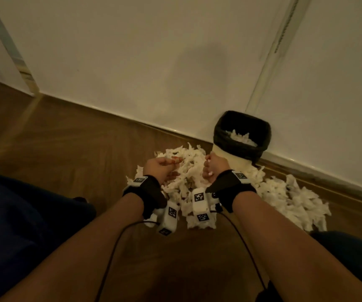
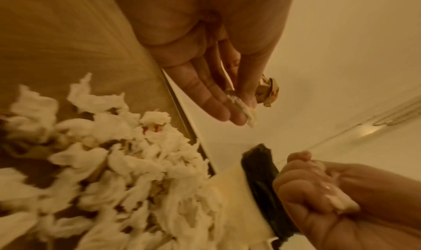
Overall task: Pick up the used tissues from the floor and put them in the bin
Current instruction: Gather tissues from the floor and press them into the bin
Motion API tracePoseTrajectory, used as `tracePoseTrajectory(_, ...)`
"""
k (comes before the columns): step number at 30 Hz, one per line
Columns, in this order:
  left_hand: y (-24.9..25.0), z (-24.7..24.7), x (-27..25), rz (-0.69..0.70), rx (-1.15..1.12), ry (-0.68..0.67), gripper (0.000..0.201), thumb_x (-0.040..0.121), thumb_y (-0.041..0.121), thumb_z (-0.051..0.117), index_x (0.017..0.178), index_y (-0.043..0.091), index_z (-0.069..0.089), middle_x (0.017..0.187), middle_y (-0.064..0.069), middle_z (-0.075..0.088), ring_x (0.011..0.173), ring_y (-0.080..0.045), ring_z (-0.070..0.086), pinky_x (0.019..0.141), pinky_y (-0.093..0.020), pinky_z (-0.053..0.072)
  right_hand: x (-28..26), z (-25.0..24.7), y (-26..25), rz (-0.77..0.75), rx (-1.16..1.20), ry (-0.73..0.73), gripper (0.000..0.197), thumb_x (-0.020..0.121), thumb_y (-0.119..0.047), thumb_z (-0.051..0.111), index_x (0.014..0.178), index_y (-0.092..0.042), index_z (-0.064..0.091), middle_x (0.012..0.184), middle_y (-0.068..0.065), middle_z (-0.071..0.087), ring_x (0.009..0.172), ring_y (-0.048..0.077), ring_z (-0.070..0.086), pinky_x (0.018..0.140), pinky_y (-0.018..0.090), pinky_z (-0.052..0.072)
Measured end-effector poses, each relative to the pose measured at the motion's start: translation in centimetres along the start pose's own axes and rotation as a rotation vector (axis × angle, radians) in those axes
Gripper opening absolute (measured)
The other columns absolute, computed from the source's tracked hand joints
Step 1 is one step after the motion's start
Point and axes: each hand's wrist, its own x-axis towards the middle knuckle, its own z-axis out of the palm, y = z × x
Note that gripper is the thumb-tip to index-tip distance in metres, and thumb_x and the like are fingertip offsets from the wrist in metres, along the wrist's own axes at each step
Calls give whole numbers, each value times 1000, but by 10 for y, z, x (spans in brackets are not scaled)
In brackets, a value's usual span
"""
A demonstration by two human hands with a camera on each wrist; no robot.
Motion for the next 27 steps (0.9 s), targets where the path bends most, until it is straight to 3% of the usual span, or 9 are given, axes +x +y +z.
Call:
tracePoseTrajectory(3,26,27,9,25,-4,-42,19,85,-4,62,72,10,55,79,-9,64,45,-10,64,50,-22,56,-4,-24,-40,-41,33,0,12,99,-20,38,95,-14,48,67,3,35,52,14,31,47,25,24)
tracePoseTrajectory(6,49,56,20,63,57,-97,18,84,-4,63,73,8,54,76,-10,62,45,-10,64,50,-22,56,-4,-55,-75,-196,-44,24,21,99,-11,33,116,-15,45,80,6,42,62,18,38,52,27,29)
tracePoseTrajectory(8,63,77,28,104,115,-128,18,84,-2,64,74,9,54,74,-10,62,47,-11,64,54,-24,56,-4,-80,-95,-357,-263,66,29,97,-1,29,115,-14,48,96,11,46,72,20,45,55,28,37)
tracePoseTrajectory(10,74,100,37,141,176,-139,18,83,1,66,72,11,56,75,-12,63,53,-16,65,58,-28,57,1,-105,-107,-477,-506,146,29,93,5,35,110,-9,53,107,12,48,89,28,52,70,34,47)
tracePoseTrajectory(13,87,136,51,178,280,-129,18,81,8,70,71,15,58,74,-10,65,55,-16,65,57,-29,57,14,-133,-111,-555,-553,293,24,89,7,48,105,-1,64,114,17,60,102,33,58,90,44,51)
tracePoseTrajectory(16,92,168,66,241,412,-147,19,82,14,70,70,20,58,75,-4,66,57,-13,65,54,-25,56,28,-143,-107,-541,-392,340,19,90,4,50,101,1,66,111,23,63,97,35,62,88,43,53)
tracePoseTrajectory(21,86,201,99,362,671,-134,5,84,18,68,81,18,65,94,-9,70,79,-23,70,76,-33,58,55,-141,-106,-583,-394,461,20,89,-1,54,106,-5,65,112,18,64,101,34,62,88,43,53)
tracePoseTrajectory(24,79,210,121,427,797,-61,8,84,20,66,90,17,71,101,-5,70,93,-21,65,78,-23,50,69,-138,-104,-649,-421,578,23,87,-4,54,107,-11,65,107,13,65,96,28,63,84,33,53)
tracePoseTrajectory(27,69,213,139,422,805,-34,13,86,16,62,95,16,72,105,-3,70,98,-19,63,74,-18,44,85,-133,-103,-678,-439,602,29,88,-5,55,114,-15,62,113,11,64,101,25,61,77,19,42)
